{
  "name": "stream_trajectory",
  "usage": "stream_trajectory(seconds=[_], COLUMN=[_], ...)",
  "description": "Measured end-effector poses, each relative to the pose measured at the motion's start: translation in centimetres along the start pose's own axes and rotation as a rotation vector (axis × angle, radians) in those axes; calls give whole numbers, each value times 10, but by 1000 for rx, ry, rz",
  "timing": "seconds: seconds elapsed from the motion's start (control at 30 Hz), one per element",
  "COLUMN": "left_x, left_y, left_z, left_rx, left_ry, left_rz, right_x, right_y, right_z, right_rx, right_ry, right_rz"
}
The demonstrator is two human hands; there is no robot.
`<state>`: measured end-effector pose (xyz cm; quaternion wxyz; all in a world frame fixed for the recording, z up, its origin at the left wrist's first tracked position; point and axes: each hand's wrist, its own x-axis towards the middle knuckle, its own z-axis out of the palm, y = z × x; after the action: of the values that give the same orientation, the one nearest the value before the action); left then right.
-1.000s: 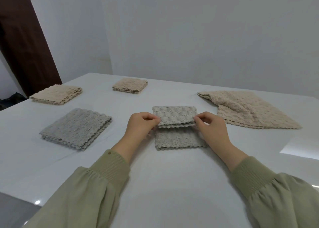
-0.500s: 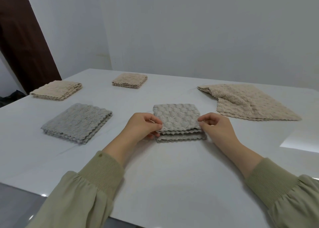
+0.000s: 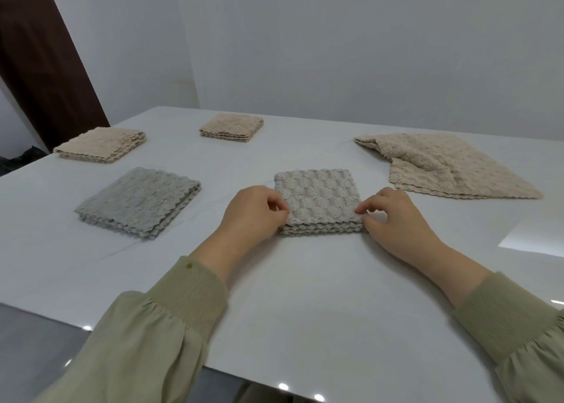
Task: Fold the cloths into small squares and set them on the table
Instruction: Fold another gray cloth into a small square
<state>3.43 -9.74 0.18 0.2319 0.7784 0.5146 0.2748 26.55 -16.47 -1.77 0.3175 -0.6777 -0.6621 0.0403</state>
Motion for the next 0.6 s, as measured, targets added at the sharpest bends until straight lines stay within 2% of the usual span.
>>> stream_trajectory(seconds=[0.03,0.1,0.2,0.3,0.47,0.6], left_x=[0,0,6,12,15,15], left_y=[1,2,7,12,2,0], left_z=[2,9,23,30,34,35], left_rx=[87,86,92,115,202,169], left_ry=[99,216,211,145,-134,-151], left_rz=[102,355,550,564,468,430], right_x=[-1,-2,-2,-2,-1,-1], right_y=[3,8,10,8,9,9], right_z=[-1,-2,-4,-5,-8,-6], right_rx=[-16,-50,-79,-78,-65,-53], right_ry=[1,-9,-25,-36,43,96], right_rz=[-46,-115,-153,-155,-172,-188])
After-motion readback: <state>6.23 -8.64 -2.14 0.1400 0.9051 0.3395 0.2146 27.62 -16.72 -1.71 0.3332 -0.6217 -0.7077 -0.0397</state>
